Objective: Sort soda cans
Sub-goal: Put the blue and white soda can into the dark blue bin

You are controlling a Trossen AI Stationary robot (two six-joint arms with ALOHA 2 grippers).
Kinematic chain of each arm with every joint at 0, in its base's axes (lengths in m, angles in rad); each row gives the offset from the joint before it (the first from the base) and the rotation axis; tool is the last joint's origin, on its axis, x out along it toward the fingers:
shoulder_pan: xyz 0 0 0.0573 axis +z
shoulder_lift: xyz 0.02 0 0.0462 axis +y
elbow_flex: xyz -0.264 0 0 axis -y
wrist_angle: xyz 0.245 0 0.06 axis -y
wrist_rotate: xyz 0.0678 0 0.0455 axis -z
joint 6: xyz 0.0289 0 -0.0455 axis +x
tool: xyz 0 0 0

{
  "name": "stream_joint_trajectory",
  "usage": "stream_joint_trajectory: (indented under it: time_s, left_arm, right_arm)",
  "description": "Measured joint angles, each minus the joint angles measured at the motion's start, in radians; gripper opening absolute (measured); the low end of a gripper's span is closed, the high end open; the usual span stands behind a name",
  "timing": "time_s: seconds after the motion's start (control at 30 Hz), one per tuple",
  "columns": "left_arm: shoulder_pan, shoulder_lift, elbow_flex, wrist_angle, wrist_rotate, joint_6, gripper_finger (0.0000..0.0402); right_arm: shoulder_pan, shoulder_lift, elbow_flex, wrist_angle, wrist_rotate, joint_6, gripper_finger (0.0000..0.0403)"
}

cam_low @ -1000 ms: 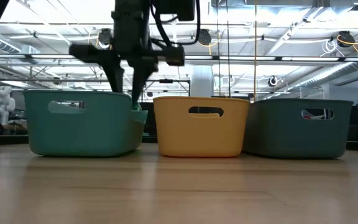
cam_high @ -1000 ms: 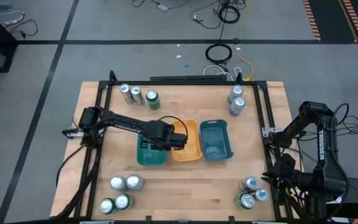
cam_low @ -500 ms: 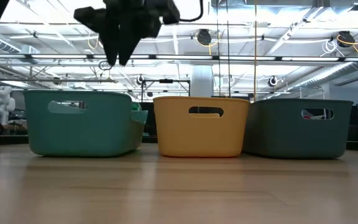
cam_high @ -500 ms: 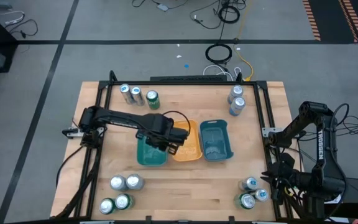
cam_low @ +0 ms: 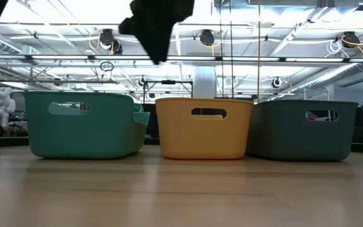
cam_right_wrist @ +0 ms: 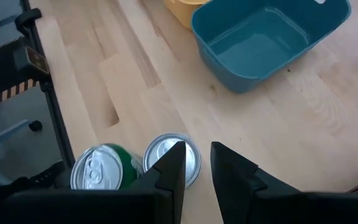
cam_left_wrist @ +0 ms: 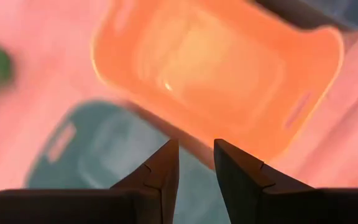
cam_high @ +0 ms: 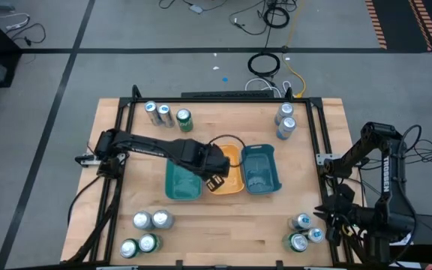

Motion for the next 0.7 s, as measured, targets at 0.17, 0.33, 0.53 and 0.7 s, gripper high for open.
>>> stream_joint_trajectory:
  time_s: [0.17, 0.33, 0.53, 0.7]
  left_arm:
    - [-0.061, 0.000, 0.000, 0.001, -0.162, 0.138, 0.0112]
    - [-0.093, -0.015, -0.015, 0.038, -0.206, 0.272, 0.0112]
    - [-0.075, -0.208, -0.249, 0.262, -0.189, 0.452, 0.0112]
    - [-0.037, -0.504, -0.577, 0.437, -0.149, 0.463, 0.0112]
  right_arm:
    - [-0.057, 0.000, 0.000, 0.000, 0.004, 0.014, 0.0068]
    - [-0.152, 0.000, 0.000, 0.011, 0.095, 0.069, 0.0068]
    - [-0.284, 0.000, 0.000, 0.032, 0.210, 0.060, 0.0068]
    - [-0.370, 0.000, 0.000, 0.032, 0.210, 0.060, 0.0068]
